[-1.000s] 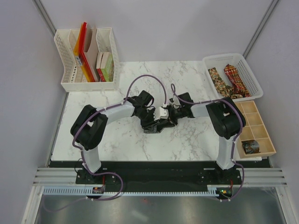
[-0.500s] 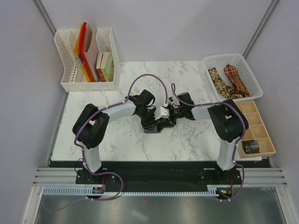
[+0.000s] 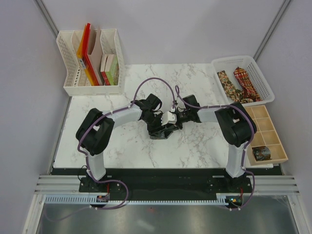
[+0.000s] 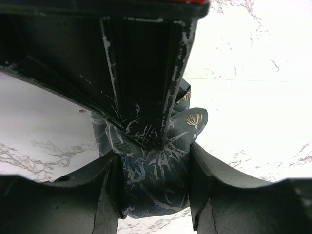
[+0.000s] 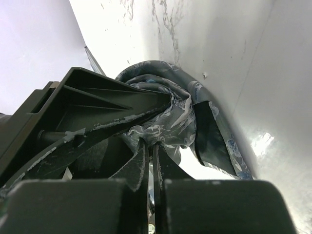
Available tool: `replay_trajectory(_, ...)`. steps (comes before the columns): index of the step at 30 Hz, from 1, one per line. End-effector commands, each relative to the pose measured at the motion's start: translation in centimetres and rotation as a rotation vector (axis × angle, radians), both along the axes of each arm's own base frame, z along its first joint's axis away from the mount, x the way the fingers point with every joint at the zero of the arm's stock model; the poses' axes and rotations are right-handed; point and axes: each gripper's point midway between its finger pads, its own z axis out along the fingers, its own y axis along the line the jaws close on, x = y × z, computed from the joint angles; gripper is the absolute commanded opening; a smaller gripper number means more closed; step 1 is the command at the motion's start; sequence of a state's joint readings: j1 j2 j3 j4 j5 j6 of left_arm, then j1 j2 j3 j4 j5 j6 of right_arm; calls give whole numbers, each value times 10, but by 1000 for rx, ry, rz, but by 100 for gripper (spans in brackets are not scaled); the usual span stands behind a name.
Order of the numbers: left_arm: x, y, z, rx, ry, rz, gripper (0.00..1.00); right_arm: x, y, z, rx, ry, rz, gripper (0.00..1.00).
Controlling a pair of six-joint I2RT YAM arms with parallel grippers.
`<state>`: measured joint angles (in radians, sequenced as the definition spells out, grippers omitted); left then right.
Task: Roll the ties
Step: Roll the tie at the center of the board.
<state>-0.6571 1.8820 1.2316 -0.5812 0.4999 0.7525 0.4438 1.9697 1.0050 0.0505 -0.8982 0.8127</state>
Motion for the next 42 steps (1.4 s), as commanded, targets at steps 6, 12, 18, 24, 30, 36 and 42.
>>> replay_trajectory(6,-12,-4,6,28,61,2,55,-7,-34,-72,-300,26,-17,0)
replay_trajectory(12,-12,-13,11,10,60,-3,57,-5,-48,-83,-381,16,-11,0)
replay_trajectory(18,-6,-17,14,10,53,8,56,-6,-62,-96,-472,18,-9,0)
replay_trajectory(24,0,-27,20,-24,41,19,57,-4,-72,-104,-542,23,-31,0)
replay_trajectory(30,2,-31,32,-71,11,44,61,-1,-83,-107,-606,14,-28,0)
replay_trajectory(36,-6,-20,15,-37,15,32,64,2,-88,-110,-635,6,-21,0)
replay_trajectory(42,-10,-5,-7,25,16,42,60,1,-89,-110,-642,2,-18,0)
